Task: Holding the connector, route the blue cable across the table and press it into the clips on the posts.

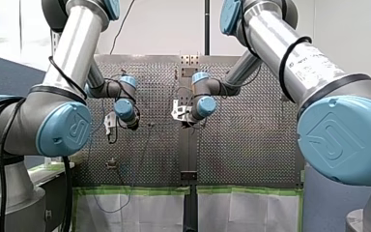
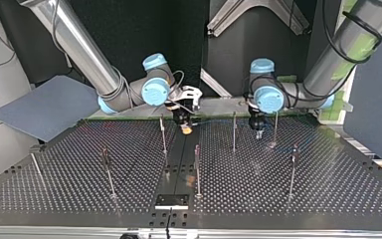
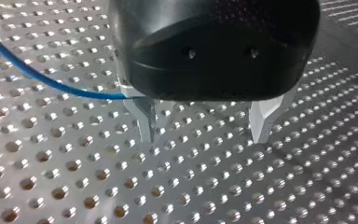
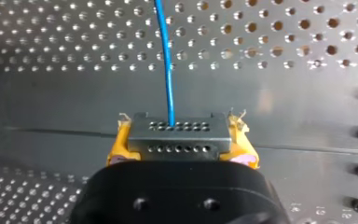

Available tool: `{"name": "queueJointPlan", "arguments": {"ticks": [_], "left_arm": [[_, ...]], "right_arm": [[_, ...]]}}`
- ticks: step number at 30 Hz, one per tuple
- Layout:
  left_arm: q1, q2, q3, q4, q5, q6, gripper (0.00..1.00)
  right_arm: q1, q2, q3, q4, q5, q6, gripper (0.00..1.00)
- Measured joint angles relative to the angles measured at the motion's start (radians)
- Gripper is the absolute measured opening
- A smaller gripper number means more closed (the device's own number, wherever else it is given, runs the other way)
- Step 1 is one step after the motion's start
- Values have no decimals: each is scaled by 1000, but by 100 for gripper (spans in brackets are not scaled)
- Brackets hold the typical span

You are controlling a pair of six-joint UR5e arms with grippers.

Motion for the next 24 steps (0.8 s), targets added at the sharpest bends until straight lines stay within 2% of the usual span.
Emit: {"name": "queueJointPlan", "arguments": {"ticks": [5, 11, 15, 20, 24], "left_arm": [[-19, 27, -24, -43, -5, 6, 100], [-32, 71, -57, -78, -6, -2, 100], [-47, 104, -78, -82, -9, -11, 100], [-74, 154, -126, -65, -8, -46, 100], [-94, 192, -163, -88, -11, -36, 100]], "right_arm": [[0, 0, 1, 26, 2, -6, 0], [0, -2, 7, 37, 21, -5, 0], [1, -5, 11, 42, 24, -5, 0], [4, -19, 17, 45, 30, -3, 0], [3, -37, 30, 45, 33, -1, 0]]}}
